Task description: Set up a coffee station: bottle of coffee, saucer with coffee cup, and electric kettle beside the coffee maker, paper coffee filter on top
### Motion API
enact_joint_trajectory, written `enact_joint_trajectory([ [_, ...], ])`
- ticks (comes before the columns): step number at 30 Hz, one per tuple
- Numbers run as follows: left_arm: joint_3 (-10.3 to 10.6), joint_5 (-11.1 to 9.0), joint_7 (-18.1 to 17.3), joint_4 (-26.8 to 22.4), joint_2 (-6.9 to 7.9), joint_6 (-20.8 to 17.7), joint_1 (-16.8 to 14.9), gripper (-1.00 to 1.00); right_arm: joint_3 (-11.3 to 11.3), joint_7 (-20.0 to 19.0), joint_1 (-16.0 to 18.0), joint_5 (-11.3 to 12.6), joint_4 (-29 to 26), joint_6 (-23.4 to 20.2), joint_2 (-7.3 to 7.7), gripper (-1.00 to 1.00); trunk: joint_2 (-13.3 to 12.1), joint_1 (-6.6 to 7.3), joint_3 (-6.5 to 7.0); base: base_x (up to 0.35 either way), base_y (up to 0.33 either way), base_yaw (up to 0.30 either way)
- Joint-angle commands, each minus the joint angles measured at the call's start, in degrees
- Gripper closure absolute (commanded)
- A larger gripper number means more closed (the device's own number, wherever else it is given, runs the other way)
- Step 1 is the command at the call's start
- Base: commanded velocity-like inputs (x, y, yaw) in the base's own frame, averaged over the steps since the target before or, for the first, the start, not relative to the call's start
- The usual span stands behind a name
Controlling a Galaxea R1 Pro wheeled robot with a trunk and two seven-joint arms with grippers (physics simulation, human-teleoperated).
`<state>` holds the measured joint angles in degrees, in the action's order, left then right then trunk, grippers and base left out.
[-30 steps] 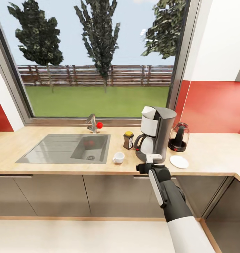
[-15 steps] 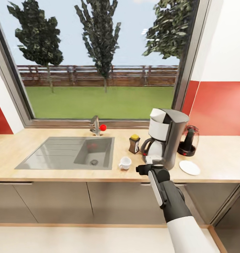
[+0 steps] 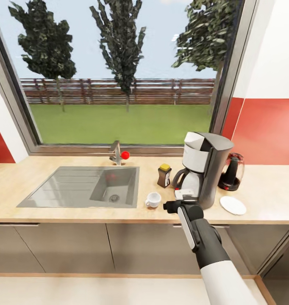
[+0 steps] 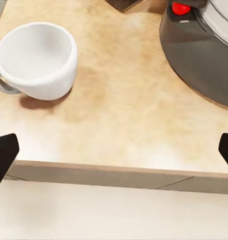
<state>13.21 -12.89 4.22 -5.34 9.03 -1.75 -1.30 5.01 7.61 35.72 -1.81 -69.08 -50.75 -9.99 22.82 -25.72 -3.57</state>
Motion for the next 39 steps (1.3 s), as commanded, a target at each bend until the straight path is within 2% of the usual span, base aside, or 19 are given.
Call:
enact_joint_trajectory([
  [1, 0.5, -0.6, 0.2, -0.1, 0.02, -0.2, 0.0, -1.00, 0.0, 0.1, 0.1, -0.1, 0.0, -0.3, -0.01, -1.00, 0.1, -0.07, -0.13, 0.234, 0.085, 0.000],
  [12, 0.5, -0.6, 0.2, -0.1, -0.05, -0.2, 0.0, -1.00, 0.0, 0.1, 0.1, -0.1, -0.1, -0.3, -0.01, -1.00, 0.1, -0.07, -0.13, 0.092, 0.016, 0.000],
  [21, 0.5, -0.6, 0.3, 0.0, 0.00, -0.2, 0.0, -1.00, 0.0, 0.0, 0.1, -0.1, 0.0, -0.3, -0.01, -1.00, 0.1, -0.07, -0.13, 0.237, 0.070, 0.000],
  [39, 0.4, -0.6, 0.3, 0.0, 0.03, -0.2, 0.0, -1.00, 0.0, 0.0, 0.1, -0.1, 0.1, -0.2, -0.01, -1.00, 0.1, -0.07, -0.13, 0.022, 0.023, 0.000],
])
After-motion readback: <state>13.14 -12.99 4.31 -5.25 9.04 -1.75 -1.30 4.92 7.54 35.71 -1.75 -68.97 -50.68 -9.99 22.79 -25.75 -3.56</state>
